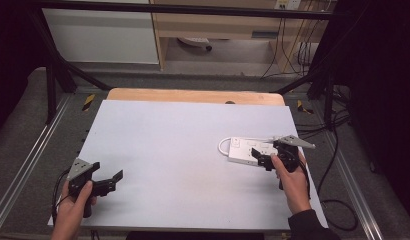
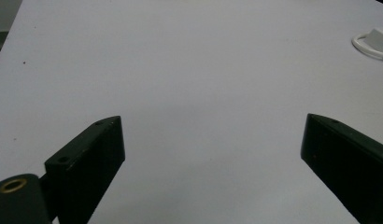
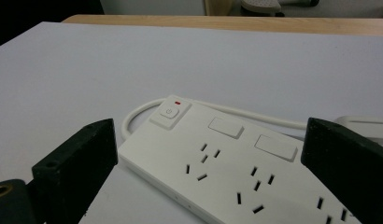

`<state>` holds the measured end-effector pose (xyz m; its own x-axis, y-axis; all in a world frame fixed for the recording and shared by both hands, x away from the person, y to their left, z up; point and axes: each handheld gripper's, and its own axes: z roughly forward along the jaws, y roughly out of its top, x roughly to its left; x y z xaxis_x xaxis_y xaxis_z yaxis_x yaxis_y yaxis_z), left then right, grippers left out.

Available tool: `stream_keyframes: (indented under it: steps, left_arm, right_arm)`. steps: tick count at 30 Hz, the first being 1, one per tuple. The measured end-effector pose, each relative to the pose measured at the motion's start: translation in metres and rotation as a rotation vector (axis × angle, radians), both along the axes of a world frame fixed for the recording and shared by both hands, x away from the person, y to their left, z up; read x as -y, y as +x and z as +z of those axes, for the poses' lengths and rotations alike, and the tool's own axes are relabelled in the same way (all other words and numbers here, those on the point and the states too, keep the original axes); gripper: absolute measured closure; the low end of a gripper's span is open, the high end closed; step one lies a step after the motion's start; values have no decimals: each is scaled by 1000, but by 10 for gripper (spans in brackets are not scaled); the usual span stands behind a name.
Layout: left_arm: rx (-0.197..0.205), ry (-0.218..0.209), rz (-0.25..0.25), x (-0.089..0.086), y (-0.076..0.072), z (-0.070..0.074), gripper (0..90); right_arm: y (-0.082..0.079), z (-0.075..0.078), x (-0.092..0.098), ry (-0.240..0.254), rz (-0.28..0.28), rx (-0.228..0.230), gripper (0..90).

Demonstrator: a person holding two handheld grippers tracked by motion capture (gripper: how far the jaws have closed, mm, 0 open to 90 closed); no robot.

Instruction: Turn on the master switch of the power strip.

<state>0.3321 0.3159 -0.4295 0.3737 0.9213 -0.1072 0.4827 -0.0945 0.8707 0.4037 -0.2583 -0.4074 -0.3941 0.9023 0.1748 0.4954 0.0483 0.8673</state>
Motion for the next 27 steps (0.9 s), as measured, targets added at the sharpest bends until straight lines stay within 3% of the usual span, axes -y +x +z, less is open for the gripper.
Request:
stream_keyframes:
  steps: [9, 18, 23, 27]
  left_arm:
    - [-1, -1, 3, 0, 0, 0, 62]
    - [0, -2, 2, 0, 0, 0, 62]
    - [1, -2, 3, 0, 0, 0, 63]
    - [1, -2, 3, 0, 0, 0, 63]
  right_arm:
    - [-11, -2, 12, 8, -5, 15, 38]
    - [-24, -4, 17, -17, -14, 57, 36]
    - [-30, -7, 19, -54, -11, 88, 46]
    - [-36, -9, 21, -53, -9, 92, 48]
